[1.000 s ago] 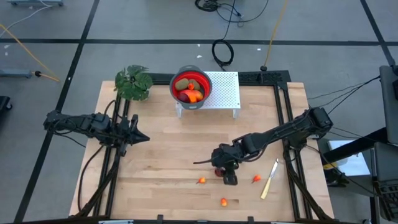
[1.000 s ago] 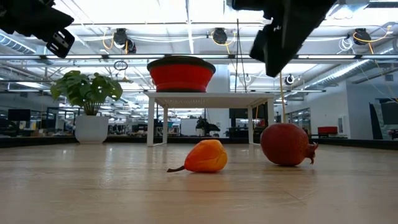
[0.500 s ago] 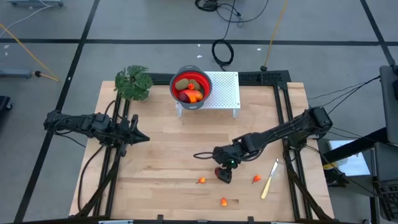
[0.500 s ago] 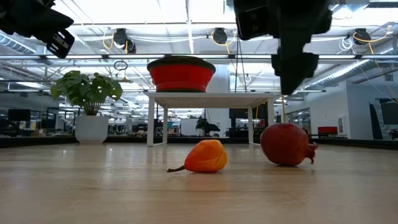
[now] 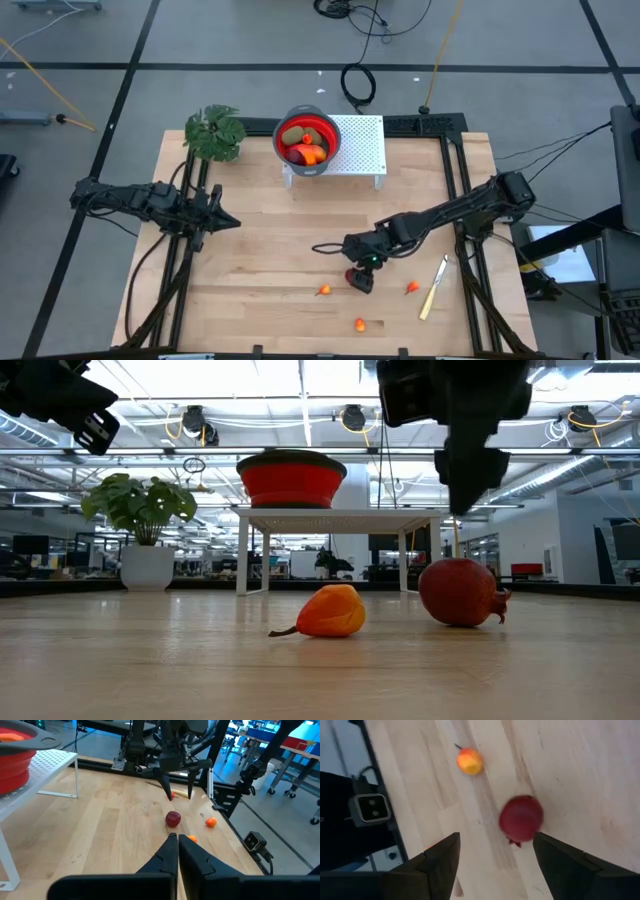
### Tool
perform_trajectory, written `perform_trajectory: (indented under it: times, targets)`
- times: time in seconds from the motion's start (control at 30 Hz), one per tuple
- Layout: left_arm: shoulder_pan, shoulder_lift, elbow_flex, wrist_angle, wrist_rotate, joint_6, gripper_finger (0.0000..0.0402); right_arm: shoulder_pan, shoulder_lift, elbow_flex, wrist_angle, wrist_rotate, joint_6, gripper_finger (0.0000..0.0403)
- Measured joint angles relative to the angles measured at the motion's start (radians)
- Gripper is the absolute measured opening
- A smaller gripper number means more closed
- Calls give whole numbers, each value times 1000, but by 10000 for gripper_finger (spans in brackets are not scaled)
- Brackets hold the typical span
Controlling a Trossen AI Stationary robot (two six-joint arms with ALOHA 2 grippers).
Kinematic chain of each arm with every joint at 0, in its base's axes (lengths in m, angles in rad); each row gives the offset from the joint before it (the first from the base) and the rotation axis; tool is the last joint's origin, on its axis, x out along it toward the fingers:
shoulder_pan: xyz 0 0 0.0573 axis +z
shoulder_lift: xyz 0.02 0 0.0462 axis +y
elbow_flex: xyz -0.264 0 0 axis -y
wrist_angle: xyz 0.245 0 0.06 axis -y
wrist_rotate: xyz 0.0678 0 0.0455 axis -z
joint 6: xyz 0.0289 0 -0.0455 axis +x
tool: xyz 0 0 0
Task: Pick & Place Fruit
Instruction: Put the pomegranate into the red strainer bowl
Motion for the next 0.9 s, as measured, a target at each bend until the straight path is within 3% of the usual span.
perform_trajectory:
  times: [0.63, 0.77, 0.9]
  targets:
    - [0, 0, 1, 0, 7, -4, 3, 4, -1, 0, 106, 6, -3, 241]
    - [0, 0, 1, 0, 8, -3, 13, 39, -1, 0, 118, 119, -21, 234]
    - [0, 0, 1, 0, 8, -3, 16, 84, -1, 5, 124, 164, -9, 231]
